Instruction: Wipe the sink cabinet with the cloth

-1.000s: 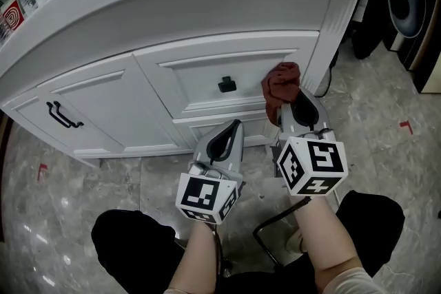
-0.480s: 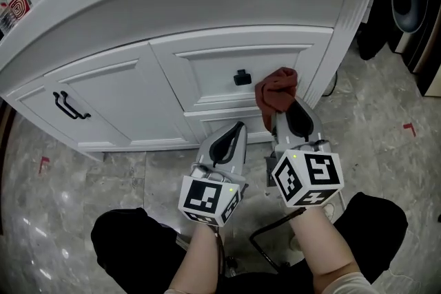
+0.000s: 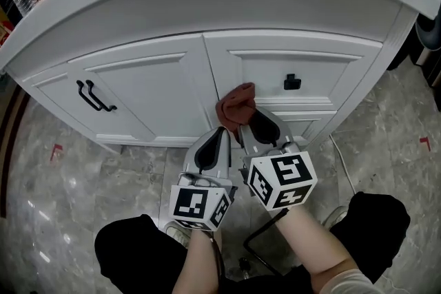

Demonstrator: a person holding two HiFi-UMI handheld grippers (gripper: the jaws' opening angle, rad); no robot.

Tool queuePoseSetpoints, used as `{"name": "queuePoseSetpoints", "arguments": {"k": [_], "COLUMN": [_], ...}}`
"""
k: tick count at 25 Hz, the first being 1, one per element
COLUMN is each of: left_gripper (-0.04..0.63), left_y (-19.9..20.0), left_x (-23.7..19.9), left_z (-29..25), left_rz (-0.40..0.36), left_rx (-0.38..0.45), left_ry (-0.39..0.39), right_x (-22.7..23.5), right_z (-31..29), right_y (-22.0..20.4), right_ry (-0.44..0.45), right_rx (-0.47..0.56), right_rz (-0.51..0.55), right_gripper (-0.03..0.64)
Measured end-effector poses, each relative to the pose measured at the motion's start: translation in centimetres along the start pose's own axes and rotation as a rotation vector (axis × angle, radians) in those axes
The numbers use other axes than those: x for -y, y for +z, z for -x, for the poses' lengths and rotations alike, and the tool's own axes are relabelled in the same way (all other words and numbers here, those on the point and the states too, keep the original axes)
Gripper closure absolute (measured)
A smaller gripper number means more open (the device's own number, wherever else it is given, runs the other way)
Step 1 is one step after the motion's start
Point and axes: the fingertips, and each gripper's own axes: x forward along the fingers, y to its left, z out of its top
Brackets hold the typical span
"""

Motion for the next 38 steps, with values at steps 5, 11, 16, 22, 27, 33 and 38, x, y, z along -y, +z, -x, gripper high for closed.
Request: {"name": "queuePoseSetpoints", "arguments": {"k": [5,11,16,22,27,33,38], "left_gripper": [0.594,0.594,0.594,0.594,0.594,0.594,0.594], "left_y": [-0.4,-0.7,-0.5,-0.9,-1.9,-2.5,-3.0], "left_x": [-1.2,-1.3,0.9,4.3,7.4,9.6,10.4], "left_z": [0.0,-0.6,-1.7,-3.3,-4.5,-5.3,-5.6], "left_rz": [-0.008,-0.001,-0.001,0.008,0.005,0.006,0.012], "left_rx": [-0.011,-0.009,0.0,-0.004,-0.021,-0.036,-0.041], "left_ry": [0.005,0.003,-0.044,-0.108,-0.172,-0.214,-0.227], "right_x": [-0.2,1.4,4.7,9.6,14.4,17.1,19.4], "right_z": [-1.2,-0.4,1.8,5.0,8.1,10.3,11.9], "right_y": [-0.1,0.1,0.9,2.3,3.2,3.3,2.7], "right_ry": [0.018,-0.014,-0.088,-0.205,-0.324,-0.384,-0.461], "right_rx": [0.014,0.026,0.027,0.049,0.072,0.065,0.057], "right_rz": [0.016,0.041,0.052,0.026,-0.006,0.018,-0.012], "right_gripper": [0.526,0.526,0.525,0.525,0.525,0.52,0.525]}}
